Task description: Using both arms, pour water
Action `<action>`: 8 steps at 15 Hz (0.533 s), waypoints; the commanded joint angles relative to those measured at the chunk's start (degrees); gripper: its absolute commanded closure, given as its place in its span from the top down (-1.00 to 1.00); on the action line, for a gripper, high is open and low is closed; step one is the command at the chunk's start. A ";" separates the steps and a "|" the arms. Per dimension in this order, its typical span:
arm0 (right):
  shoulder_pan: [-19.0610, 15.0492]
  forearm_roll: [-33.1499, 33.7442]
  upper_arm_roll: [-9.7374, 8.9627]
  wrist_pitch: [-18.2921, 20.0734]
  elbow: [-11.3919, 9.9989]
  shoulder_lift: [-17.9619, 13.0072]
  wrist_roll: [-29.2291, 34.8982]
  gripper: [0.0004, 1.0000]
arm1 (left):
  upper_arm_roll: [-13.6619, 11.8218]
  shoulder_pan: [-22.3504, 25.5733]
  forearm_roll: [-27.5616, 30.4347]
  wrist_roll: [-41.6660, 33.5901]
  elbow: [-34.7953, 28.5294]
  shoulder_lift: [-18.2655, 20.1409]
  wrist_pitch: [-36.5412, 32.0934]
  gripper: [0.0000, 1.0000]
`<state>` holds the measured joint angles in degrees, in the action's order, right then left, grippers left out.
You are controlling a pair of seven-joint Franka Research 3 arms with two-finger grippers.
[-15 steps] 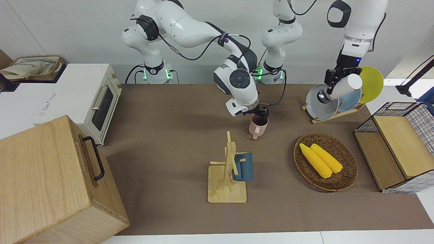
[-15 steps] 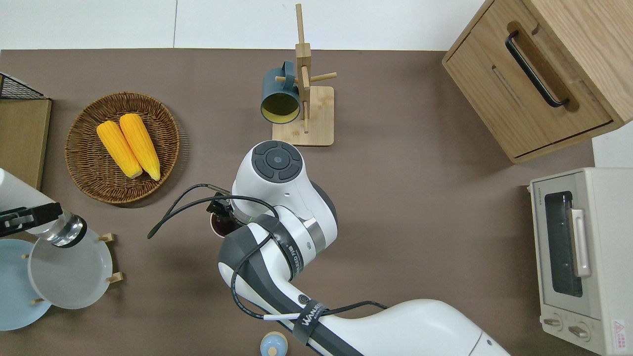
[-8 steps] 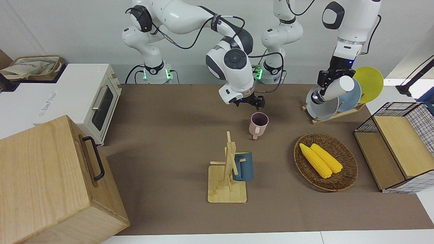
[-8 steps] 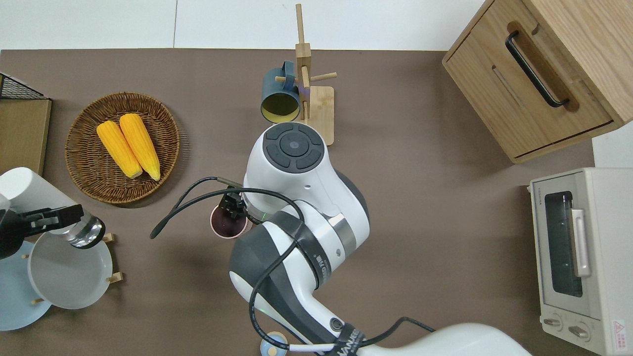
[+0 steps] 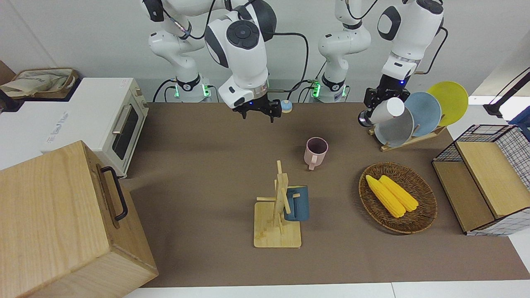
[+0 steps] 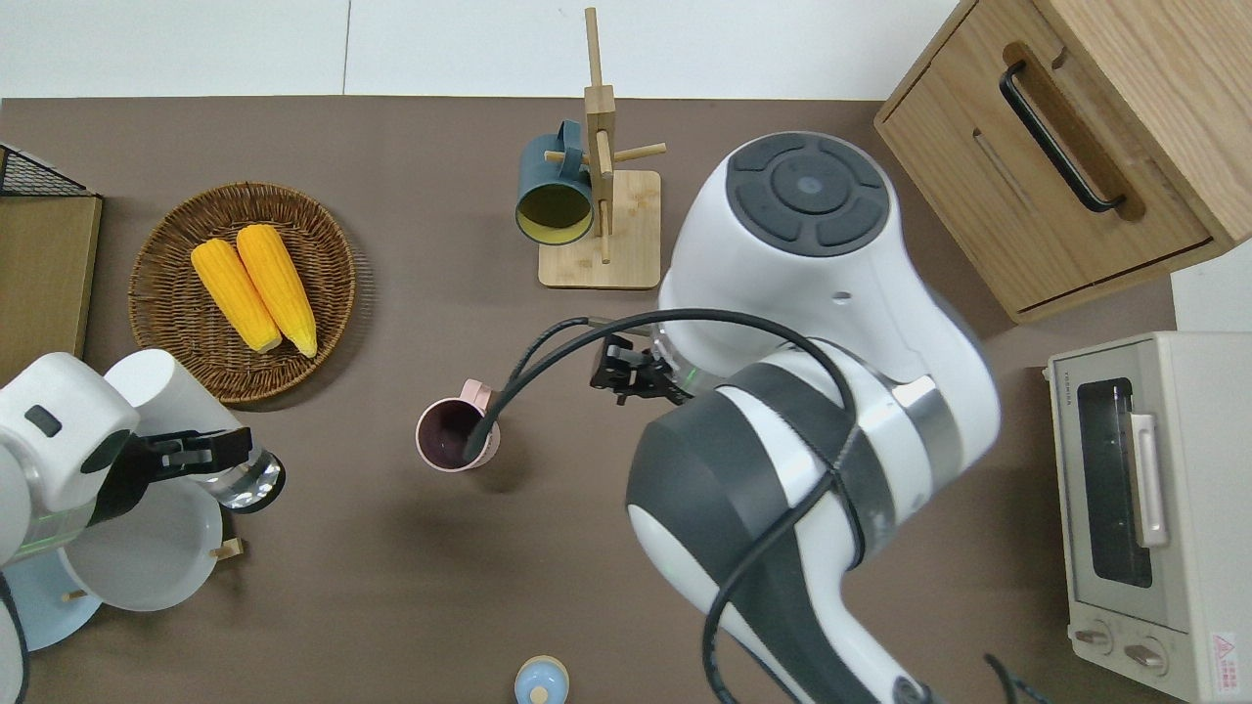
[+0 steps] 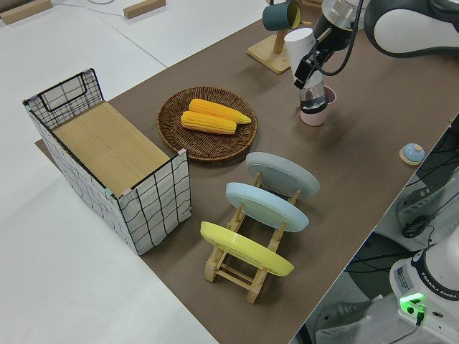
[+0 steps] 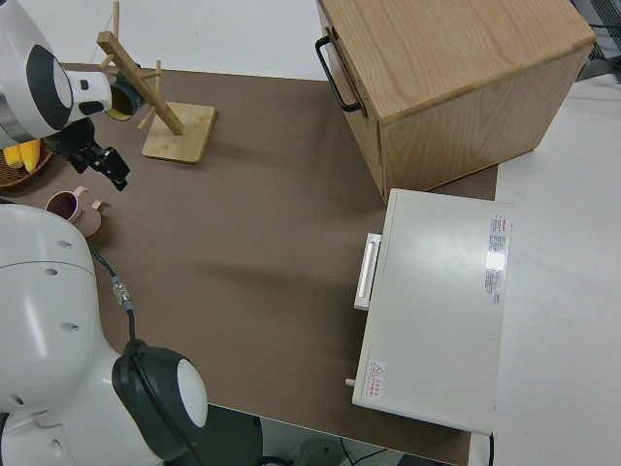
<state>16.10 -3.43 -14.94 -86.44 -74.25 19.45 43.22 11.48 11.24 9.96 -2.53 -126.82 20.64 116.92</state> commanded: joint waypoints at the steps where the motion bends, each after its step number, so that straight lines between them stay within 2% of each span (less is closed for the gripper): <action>1: -4.48 7.10 -0.61 1.10 -5.63 -5.81 -14.51 0.98 | -0.76 -3.59 1.82 0.07 -4.48 4.40 -0.29 -1.00; 2: -6.85 7.73 -0.61 1.10 -6.52 -6.87 -19.10 0.98 | -0.76 -4.90 2.34 -0.11 -6.41 5.80 -0.20 -1.00; 4: -10.37 7.91 -0.61 1.10 -6.79 -7.93 -25.00 0.98 | -0.76 -6.23 2.52 -0.20 -8.79 7.66 -0.20 -1.00; 8: -16.61 8.00 -0.70 0.67 -7.93 -10.65 -33.71 0.98 | -0.67 -9.04 4.28 0.50 -12.75 9.95 1.81 -1.00</action>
<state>4.22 3.88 -14.57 -84.91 -78.55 12.64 16.06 11.49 4.57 12.58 -2.53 -135.52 25.91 116.99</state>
